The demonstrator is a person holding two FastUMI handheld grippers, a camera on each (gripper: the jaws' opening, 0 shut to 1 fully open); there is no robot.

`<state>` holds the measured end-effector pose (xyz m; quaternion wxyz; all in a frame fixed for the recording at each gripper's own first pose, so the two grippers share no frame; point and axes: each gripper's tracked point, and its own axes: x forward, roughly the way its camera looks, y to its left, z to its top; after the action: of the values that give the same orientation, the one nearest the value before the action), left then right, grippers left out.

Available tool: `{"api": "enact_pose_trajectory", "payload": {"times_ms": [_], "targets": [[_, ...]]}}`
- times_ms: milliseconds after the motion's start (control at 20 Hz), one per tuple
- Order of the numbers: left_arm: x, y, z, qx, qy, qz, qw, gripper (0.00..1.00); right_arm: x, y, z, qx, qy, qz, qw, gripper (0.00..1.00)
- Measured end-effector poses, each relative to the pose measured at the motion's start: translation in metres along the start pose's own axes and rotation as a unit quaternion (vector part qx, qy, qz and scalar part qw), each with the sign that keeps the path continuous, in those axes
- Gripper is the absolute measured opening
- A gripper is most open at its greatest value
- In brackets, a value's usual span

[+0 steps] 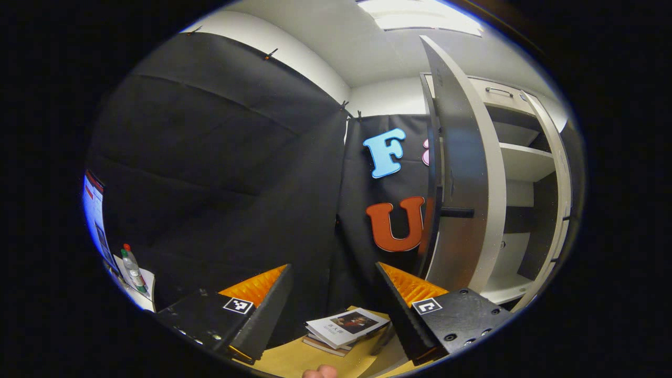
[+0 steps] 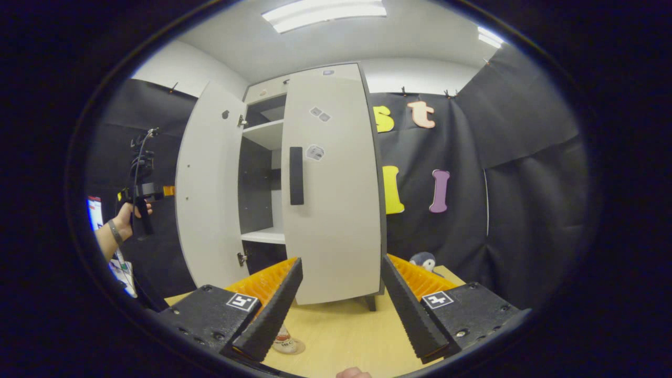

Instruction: Grasp the bottle in the cabinet with the left hand and place it on the coaster, then close the right door with the right hand and the left door with the left hand.

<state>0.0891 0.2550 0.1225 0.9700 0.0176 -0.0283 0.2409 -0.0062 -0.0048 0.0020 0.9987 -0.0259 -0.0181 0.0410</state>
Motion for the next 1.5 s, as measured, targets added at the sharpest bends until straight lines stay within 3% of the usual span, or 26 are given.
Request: {"api": "enact_pose_trajectory", "payload": {"times_ms": [300, 350, 450, 800, 1000, 1100, 1350, 1400, 1500], "targets": [[-0.014, -0.021, 0.0, -0.006, 0.002, -0.006, 1.0, 0.94, 0.003, 0.003, -0.003, 0.004, 0.003, 0.008, 1.0, 0.99], [-0.02, -0.034, -0.001, -0.006, 0.002, -0.017, 1.0, 0.91, 0.003, 0.002, -0.002, 0.002, 0.002, 0.009, 1.0, 0.99], [-0.029, -0.061, -0.003, -0.005, 0.002, -0.049, 0.999, 0.99, 0.004, 0.001, -0.002, 0.0, 0.002, 0.01, 1.0, 0.99], [-0.038, -0.146, -0.017, -0.036, 0.024, -0.145, 0.988, 0.97, 0.001, -0.018, 0.002, -0.004, 0.0, -0.011, 1.0, 0.99], [-0.036, -0.146, -0.01, -0.023, -0.007, -0.129, 0.991, 0.9, -0.005, -0.028, 0.005, -0.005, -0.007, -0.028, 1.0, 0.99], [-0.038, -0.147, -0.007, -0.021, -0.009, -0.132, 0.991, 0.99, -0.007, -0.032, 0.008, -0.004, -0.009, -0.032, 0.999, 0.99], [-0.061, -0.132, -0.008, -0.005, -0.009, -0.139, 0.99, 0.99, 0.0, -0.033, 0.008, 0.001, -0.009, -0.033, 0.999, 0.99], [-0.069, -0.13, -0.008, -0.002, -0.013, -0.14, 0.99, 0.95, 0.001, -0.03, 0.01, 0.005, -0.009, -0.03, 1.0, 0.99], [-0.086, -0.131, -0.013, 0.005, -0.016, -0.141, 0.99, 0.99, 0.005, -0.024, 0.01, 0.012, -0.006, -0.018, 1.0, 0.99]]}}
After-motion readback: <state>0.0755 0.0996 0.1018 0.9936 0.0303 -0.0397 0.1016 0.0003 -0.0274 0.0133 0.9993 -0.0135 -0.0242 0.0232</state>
